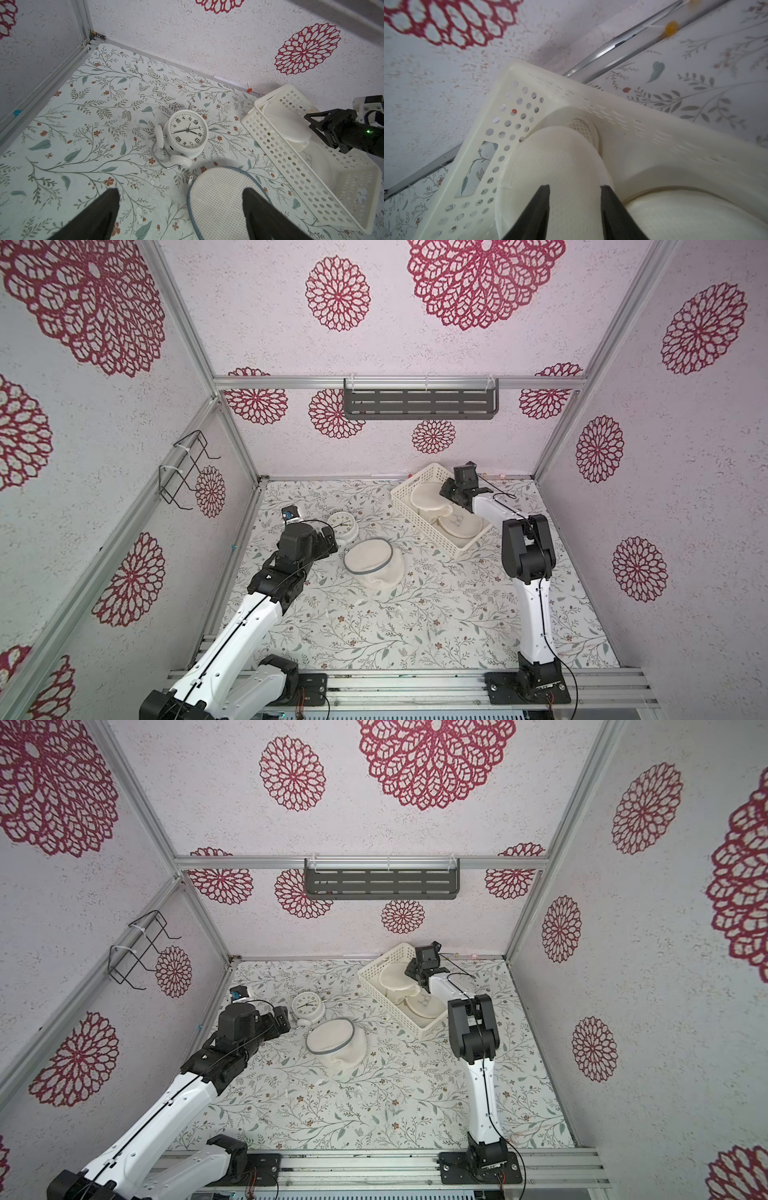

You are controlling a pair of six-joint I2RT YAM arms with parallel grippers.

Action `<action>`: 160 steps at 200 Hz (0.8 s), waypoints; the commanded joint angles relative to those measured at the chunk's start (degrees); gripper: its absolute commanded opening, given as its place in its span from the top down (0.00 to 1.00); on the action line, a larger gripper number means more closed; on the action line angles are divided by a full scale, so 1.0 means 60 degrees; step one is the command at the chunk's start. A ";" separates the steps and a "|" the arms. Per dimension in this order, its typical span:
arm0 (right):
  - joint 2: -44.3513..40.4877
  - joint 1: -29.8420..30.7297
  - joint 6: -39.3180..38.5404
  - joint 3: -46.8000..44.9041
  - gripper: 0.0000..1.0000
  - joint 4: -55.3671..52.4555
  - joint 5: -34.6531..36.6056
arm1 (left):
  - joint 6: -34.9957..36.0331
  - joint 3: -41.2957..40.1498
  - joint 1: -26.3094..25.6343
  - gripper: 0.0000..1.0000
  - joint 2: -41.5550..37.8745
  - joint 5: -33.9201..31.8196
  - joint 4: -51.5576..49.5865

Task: Turn the laundry bag inside out
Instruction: Pick up the laundry bag and place it in the bin.

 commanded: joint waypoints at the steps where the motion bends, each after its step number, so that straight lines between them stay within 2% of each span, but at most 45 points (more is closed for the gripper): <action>1: -0.0135 0.0008 -0.0158 0.0291 0.43 -0.0250 0.0059 | 0.0215 0.0116 0.0067 0.02 -0.0141 -0.0095 0.0020; 22: -0.0469 0.0008 -0.0309 -0.0090 0.33 -0.0274 0.0570 | 0.0245 0.0131 0.0069 0.02 -0.0160 -0.0016 0.0033; 57: -0.0858 -0.0006 -0.0391 -0.0875 0.32 -0.0125 0.0654 | 0.0219 0.0115 0.0075 0.02 -0.0186 0.0023 0.0048; 94: -0.0776 0.0045 -0.0316 -0.1199 0.49 0.0577 -0.0594 | 0.0252 0.0129 0.0078 0.02 -0.0141 0.0002 0.0055; 138: -0.1250 0.0040 -0.0359 -0.1023 0.76 0.0862 -0.0363 | 0.0295 0.0130 0.0067 0.02 -0.0314 -0.0005 0.0048; 160: -0.1637 0.0050 -0.0657 -0.0694 0.86 0.0591 -0.0387 | 0.0478 0.0130 0.0078 0.02 -0.0361 0.0088 0.0103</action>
